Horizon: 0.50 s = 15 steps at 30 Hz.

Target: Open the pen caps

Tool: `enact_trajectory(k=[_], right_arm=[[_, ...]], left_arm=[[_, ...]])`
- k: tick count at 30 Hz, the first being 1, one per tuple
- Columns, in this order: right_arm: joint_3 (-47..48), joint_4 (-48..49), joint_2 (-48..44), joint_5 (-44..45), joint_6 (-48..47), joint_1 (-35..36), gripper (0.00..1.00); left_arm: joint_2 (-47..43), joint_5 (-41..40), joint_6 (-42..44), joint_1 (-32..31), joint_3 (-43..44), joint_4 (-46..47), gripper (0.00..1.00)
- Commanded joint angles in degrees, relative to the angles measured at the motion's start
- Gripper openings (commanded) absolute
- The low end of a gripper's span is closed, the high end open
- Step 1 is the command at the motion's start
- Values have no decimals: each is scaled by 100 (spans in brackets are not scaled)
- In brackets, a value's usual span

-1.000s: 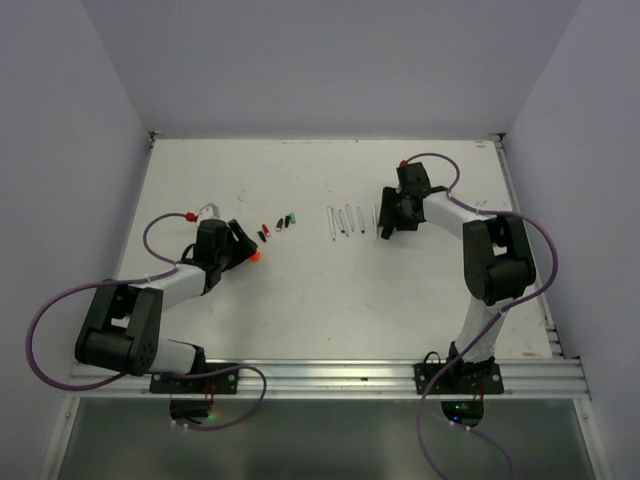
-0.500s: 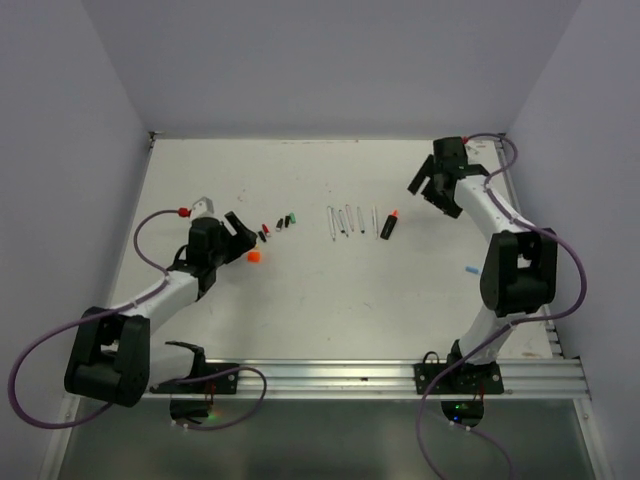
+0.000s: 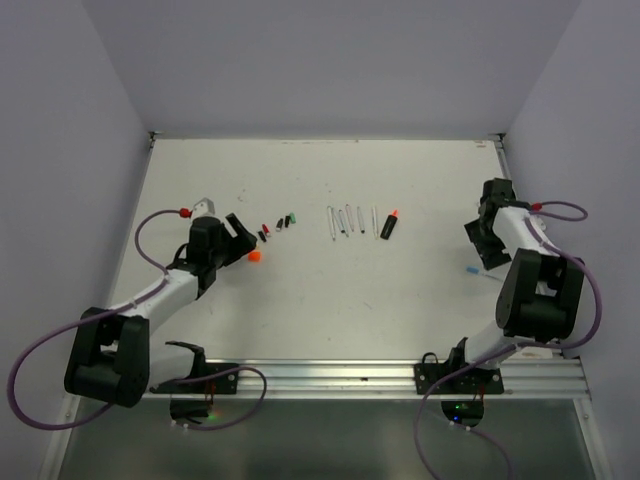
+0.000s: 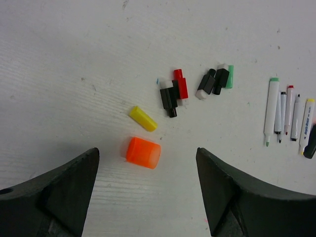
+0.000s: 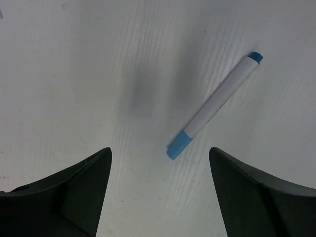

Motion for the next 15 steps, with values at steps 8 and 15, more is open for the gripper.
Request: enact_trajectory(k=[8, 15], right_arm=[[-838, 506, -716, 416, 821, -402, 81], [-1427, 1156, -1077, 284, 883, -728, 70]], left_arm=[[146, 72, 89, 35, 135, -38, 82], [120, 99, 53, 35, 161, -21, 82]])
